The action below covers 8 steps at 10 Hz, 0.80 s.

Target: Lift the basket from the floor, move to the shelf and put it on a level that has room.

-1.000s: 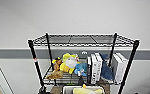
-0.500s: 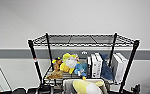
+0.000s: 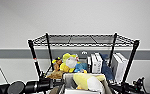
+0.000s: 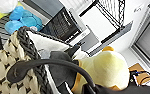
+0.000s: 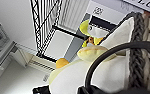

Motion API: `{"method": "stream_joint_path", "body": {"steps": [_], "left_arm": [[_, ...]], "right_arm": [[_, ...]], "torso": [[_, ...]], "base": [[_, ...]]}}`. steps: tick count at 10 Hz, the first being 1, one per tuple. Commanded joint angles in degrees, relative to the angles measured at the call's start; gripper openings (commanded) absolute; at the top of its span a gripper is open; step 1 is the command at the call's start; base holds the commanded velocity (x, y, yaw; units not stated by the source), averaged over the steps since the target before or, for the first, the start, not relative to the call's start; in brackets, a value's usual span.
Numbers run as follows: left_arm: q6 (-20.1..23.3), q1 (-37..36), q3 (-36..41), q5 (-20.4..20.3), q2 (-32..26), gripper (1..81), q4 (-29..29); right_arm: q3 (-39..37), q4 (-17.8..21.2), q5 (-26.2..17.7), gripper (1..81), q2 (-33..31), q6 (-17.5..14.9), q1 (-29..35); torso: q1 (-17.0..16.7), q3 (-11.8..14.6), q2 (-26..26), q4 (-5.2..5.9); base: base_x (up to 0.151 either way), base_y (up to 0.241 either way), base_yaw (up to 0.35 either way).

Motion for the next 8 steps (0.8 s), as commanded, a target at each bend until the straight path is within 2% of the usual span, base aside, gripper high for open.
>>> {"method": "stream_joint_path", "body": {"steps": [1, 6, 8], "left_arm": [[-2.63, -11.8, 5.77, 1.68, -0.24, 1.0, -0.84], [-8.34, -19.8, 6.39, 2.29, -0.16, 1.0, -0.93], [-10.02, -22.62, 8.15, 2.3, -0.68, 1.0, -0.93]], "right_arm": [[6.17, -1.38, -0.78, 1.0, -0.74, 3.74, 12.27], [7.66, 6.18, -3.42, 1.0, -1.53, 4.1, 22.03], [9.68, 7.41, -3.42, 1.0, -2.84, 4.1, 24.66]], "torso": [[0.0, 0.0, 0.0, 0.0], [0.0, -0.02, 0.0, 0.0], [0.0, -0.02, 0.0, 0.0]], "base": [[0.0, 0.0, 0.0], [0.0, 0.0, 0.0], [0.0, 0.0, 0.0]]}}
